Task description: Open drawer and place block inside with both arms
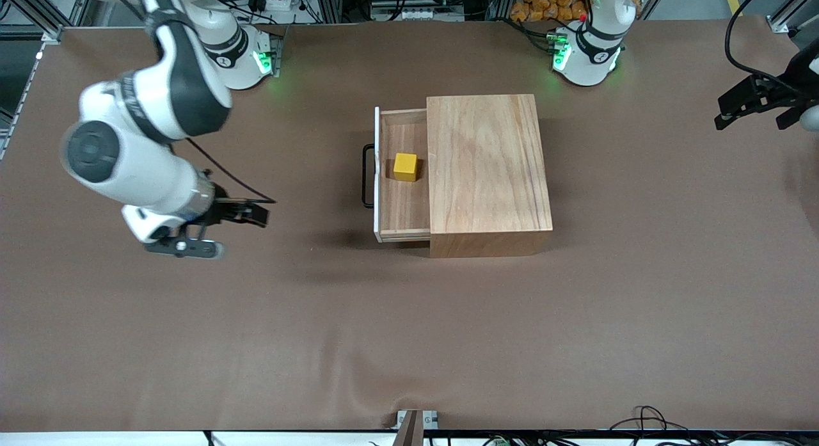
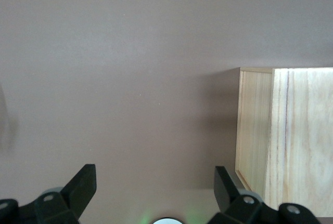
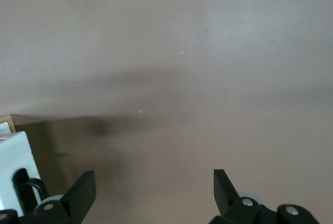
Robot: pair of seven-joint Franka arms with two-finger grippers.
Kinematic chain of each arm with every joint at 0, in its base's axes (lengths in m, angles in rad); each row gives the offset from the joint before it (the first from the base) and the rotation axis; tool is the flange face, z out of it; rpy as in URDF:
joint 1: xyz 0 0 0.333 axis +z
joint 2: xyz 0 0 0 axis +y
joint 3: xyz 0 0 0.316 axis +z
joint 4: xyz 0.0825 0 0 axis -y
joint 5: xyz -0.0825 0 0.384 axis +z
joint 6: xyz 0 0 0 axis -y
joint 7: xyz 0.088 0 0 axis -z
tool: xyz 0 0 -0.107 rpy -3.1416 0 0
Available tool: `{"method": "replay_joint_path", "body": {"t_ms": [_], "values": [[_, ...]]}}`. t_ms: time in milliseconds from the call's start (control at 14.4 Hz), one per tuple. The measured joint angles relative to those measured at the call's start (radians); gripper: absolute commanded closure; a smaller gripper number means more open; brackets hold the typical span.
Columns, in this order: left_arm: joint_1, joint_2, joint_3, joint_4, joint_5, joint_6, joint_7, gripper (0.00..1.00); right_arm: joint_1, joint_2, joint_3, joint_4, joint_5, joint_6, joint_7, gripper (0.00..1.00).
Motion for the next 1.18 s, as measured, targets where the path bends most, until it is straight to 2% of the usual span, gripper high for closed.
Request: {"method": "replay_joint_path", "body": {"t_ms": [209,626,974,1182], "values": [[0.000,0.000,0.000,0.000,0.000,0.005,0.000,0.00,-0.095,-0.090,0.005,-0.028,-0.005,-0.069,-0.057,0.00],[0.000,0.000,0.000,0.000,0.000,0.010,0.000,0.00,-0.282,-0.207,0.008,-0.036,-0.008,-0.141,-0.270,0.00],[0.001,0.000,0.000,0.000,0.000,0.014,0.000,0.00,-0.288,-0.251,0.018,-0.024,-0.014,-0.273,-0.294,0.00],[0.001,0.000,0.000,0.000,0.000,0.019,0.000,0.00,-0.261,-0.261,0.020,0.027,-0.067,-0.332,-0.297,0.00]]}}
